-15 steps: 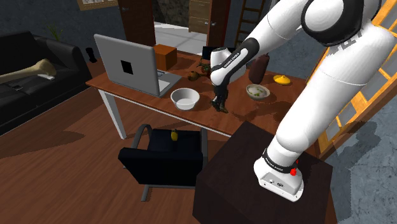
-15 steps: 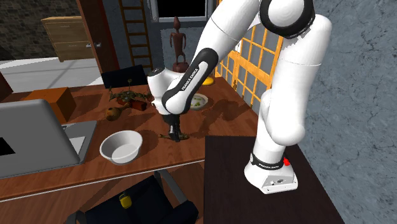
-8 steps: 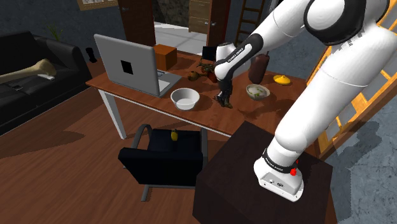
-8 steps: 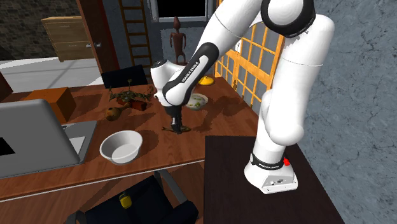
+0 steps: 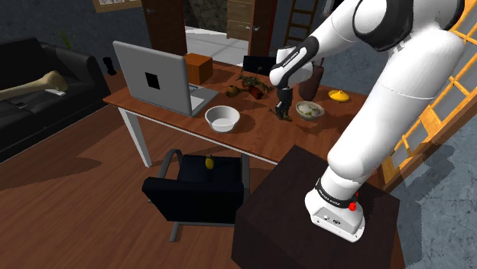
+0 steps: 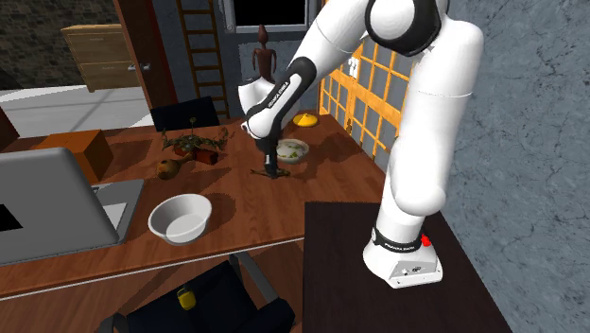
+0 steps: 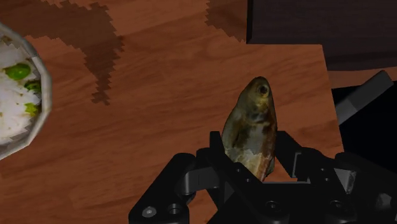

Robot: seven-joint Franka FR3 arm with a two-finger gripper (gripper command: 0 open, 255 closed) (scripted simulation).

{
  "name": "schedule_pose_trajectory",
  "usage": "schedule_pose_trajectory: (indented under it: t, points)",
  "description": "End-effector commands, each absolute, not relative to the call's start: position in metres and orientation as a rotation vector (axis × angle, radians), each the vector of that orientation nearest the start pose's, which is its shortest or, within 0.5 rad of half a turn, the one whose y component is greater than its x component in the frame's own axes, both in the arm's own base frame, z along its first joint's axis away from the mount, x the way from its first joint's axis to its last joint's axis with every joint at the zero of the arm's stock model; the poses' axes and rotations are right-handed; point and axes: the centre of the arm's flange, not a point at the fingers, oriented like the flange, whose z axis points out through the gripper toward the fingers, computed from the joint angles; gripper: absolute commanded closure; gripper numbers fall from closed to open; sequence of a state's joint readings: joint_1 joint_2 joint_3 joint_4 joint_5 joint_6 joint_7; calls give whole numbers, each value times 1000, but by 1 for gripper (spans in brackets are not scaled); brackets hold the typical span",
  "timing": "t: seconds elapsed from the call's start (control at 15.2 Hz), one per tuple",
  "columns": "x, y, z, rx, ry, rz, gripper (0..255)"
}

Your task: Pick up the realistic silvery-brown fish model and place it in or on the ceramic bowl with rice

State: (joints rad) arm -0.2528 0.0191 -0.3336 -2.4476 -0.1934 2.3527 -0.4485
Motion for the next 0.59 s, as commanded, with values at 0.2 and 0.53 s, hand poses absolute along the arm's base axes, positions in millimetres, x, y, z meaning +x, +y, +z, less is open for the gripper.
schedule_pose_trajectory:
  t: [0.2,0.53]
  points:
    - [374,-326,285,-3193,-13,265,255]
    - [362,-391,286,-3193,-13,265,255]
